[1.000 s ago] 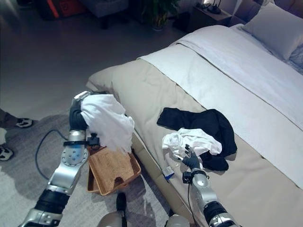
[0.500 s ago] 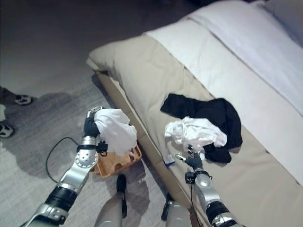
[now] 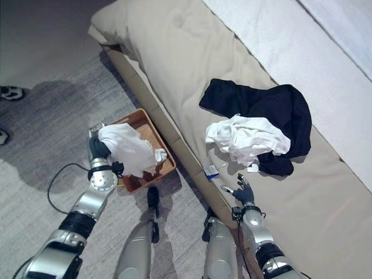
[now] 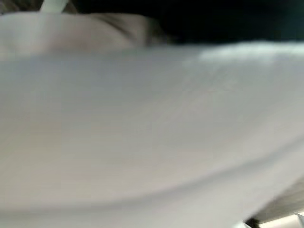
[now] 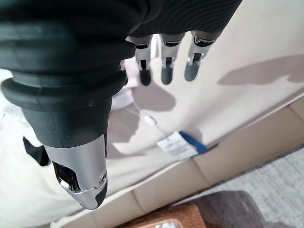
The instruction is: Pick up clothes into the bucket
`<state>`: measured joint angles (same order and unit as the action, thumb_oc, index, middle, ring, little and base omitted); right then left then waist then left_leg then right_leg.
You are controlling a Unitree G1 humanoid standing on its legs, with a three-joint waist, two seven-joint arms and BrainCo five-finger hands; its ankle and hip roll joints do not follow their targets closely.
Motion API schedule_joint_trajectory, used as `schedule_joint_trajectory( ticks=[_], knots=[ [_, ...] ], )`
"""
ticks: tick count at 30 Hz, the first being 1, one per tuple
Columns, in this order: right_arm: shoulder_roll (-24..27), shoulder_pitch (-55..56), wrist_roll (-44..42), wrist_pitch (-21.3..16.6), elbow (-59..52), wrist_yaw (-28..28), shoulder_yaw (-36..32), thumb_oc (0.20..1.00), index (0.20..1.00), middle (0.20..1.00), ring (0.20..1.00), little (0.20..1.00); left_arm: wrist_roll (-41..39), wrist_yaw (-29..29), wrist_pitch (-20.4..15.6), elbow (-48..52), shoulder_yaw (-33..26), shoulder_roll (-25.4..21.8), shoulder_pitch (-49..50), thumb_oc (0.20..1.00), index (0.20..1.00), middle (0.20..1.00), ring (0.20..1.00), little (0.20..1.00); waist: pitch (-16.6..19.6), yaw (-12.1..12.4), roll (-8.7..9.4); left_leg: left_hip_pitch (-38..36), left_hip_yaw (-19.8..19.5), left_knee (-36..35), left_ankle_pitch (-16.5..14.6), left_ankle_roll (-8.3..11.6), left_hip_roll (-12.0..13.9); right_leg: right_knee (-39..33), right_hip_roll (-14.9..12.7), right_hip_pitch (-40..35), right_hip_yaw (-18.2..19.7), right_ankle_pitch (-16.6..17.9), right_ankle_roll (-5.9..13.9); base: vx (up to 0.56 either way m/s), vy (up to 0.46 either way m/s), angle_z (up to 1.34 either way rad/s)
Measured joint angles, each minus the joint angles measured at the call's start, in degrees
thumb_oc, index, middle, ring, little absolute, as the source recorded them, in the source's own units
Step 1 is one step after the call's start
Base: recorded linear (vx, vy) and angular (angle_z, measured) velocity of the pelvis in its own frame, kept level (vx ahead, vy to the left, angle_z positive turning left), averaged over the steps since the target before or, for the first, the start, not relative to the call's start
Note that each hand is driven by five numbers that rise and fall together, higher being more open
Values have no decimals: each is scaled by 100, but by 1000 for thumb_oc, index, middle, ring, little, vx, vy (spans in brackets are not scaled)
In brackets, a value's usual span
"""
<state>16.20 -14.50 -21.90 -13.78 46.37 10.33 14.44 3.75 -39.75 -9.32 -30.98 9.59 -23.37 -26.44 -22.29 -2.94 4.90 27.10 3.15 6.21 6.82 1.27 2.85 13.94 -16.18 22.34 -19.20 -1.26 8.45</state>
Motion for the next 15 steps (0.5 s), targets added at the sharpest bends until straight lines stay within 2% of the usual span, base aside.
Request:
schedule_joint_trajectory(
  ticks=[1, 8, 12, 15],
  knots=[
    [31, 22, 0, -4, -118, 0, 5, 1000, 1000, 1000, 1000, 1000, 1, -83, 5, -41, 4, -36, -47, 200, 200, 200, 200, 200, -1, -69, 9, 79, -4, 66, -1, -1, 1, 17, -3, 60, 4, -1, 0, -32, 2, 0],
    [120, 10, 0, -119, -318, 2, 13, 1000, 1000, 1000, 1000, 1000, -3, -320, 33, -422, 4, -207, -625, 200, 200, 200, 200, 200, -43, -137, 84, 457, -5, 144, -7, -7, 10, 100, -8, 446, 53, -2, 0, 4, 2, -1],
    [172, -7, -2, -146, -525, -9, 185, 1000, 1000, 1000, 1000, 1000, -3, -369, 104, -537, 3, -533, -932, 200, 200, 200, 200, 200, -70, -251, 148, 739, -13, 226, 18, -11, 20, 133, 6, 701, 60, 10, -2, 16, -2, 1],
    [176, -14, -3, -168, -571, -11, 205, 1000, 1000, 1000, 1000, 1000, -4, -402, 123, -667, 12, -602, -1156, 200, 200, 200, 200, 200, -96, -271, 193, 900, -11, 263, 18, -12, 23, 154, 8, 850, 71, 17, -12, -11, 3, 0]
  ],
)
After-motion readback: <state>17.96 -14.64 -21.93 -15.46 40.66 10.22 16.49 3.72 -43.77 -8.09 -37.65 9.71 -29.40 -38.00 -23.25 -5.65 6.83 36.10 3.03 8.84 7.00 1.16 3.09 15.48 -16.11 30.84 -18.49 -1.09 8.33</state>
